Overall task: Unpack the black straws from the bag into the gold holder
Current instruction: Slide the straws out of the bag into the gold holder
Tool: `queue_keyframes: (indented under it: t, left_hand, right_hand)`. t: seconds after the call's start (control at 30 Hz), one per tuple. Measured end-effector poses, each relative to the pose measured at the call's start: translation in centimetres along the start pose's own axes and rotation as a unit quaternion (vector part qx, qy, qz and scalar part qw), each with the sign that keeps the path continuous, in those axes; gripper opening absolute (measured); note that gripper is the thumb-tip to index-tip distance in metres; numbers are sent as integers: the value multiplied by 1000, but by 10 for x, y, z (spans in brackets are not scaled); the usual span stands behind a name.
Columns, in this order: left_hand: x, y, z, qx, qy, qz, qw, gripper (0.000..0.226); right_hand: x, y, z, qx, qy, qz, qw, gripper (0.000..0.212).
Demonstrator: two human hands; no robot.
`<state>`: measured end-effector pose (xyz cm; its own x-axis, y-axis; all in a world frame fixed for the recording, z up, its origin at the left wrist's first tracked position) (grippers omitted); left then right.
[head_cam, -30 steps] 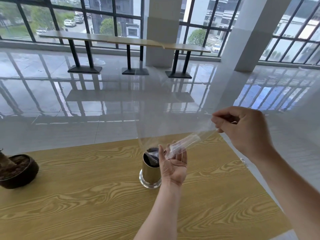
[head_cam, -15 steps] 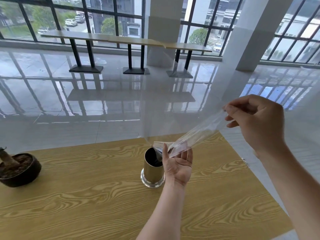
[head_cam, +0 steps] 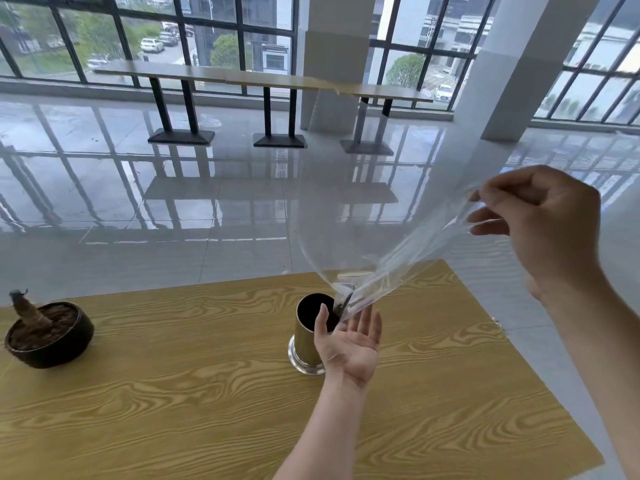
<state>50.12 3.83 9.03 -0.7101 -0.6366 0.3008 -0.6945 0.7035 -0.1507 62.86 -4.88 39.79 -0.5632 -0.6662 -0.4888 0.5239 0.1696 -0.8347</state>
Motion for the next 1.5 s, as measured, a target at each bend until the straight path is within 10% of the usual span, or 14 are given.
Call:
queue_keyframes:
  t: [0.77,1.1,1.27,1.5]
  left_hand:
    - [-17,10,17,-88,223,19,971,16]
    - [-27,1,8,-30,116,-3,993,52]
    - [-27,-4,-6,-46,55,19,997,24]
    - [-21,-8,-7,-93,72,35,992,43]
  right_hand:
    - [-3,-17,20,-60,13,-13,998,15]
    - [-6,-16,22,-23,31,1,999,14]
    - [-8,-13,17,7,28,12,1000,15]
    - [-13,-20,14,52,38,42,997,17]
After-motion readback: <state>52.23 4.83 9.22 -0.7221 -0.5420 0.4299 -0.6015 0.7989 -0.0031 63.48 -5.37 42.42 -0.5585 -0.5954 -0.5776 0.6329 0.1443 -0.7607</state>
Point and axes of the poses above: each hand's wrist, its own x-axis away from the middle knuckle, its own z-axis out of the back of the hand, y = z × x, the point moved 8 cm from there along -x, towards the middle knuckle, and after that the axes turned 8 degrees about -y, right-handed, at the moved point
